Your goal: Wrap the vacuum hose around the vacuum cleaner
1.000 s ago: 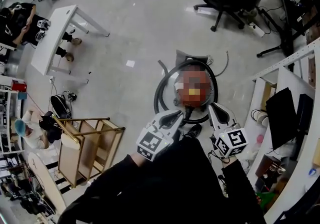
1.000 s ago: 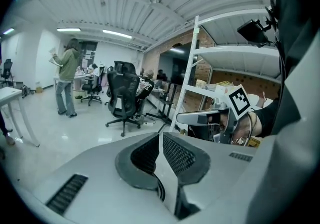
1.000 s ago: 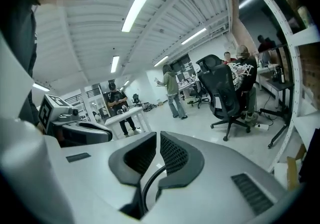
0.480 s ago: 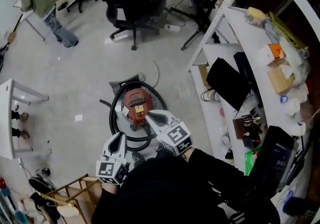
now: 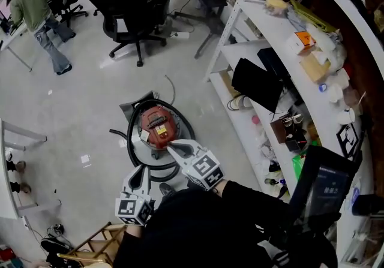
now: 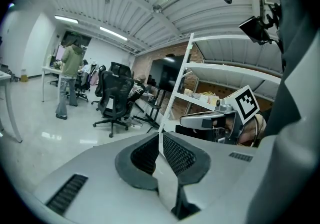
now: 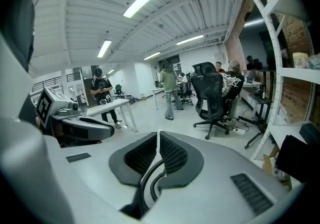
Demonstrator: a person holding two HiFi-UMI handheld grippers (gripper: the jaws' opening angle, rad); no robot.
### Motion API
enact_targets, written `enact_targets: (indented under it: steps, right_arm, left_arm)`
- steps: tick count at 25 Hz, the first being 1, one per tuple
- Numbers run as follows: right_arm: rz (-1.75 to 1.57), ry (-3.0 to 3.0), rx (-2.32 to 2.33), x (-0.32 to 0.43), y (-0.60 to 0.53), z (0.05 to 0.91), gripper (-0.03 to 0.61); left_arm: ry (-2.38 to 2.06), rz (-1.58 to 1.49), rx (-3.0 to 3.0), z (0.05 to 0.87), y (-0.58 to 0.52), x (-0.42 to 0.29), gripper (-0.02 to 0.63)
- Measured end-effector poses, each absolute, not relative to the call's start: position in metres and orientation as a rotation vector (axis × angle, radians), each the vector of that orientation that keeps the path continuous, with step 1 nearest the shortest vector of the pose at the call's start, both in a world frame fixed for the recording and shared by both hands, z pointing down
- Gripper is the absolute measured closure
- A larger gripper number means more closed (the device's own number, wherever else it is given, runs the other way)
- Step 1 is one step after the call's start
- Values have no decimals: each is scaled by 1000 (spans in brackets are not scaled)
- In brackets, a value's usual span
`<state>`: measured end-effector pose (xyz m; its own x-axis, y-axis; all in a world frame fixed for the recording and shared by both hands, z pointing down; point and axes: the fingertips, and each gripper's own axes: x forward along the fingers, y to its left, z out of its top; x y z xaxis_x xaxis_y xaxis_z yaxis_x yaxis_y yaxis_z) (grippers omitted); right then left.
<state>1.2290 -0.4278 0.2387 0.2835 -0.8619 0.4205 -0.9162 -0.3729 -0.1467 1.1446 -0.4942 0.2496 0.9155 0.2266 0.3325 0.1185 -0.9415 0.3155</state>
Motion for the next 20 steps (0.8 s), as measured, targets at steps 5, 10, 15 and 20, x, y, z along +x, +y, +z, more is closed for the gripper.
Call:
enact_targets:
  steps: [5,10,15,20]
  right_arm:
    - [721,-1671,2401,1201,-448,253,549]
    - [715,-1670,2387,1201,-443,256,549]
    - [688,-1711,2429,1207,-461,236,549]
    - [677,-1794,2399,1201,-478,229,549]
  left_arm:
    - [269,564,2760,268,-519,1122,571]
    - [240,577,2746,281,-528,1118,571]
    - [152,524,2774,257,-551,1113,571]
    - [119,532,2763,257,-551,1107,571]
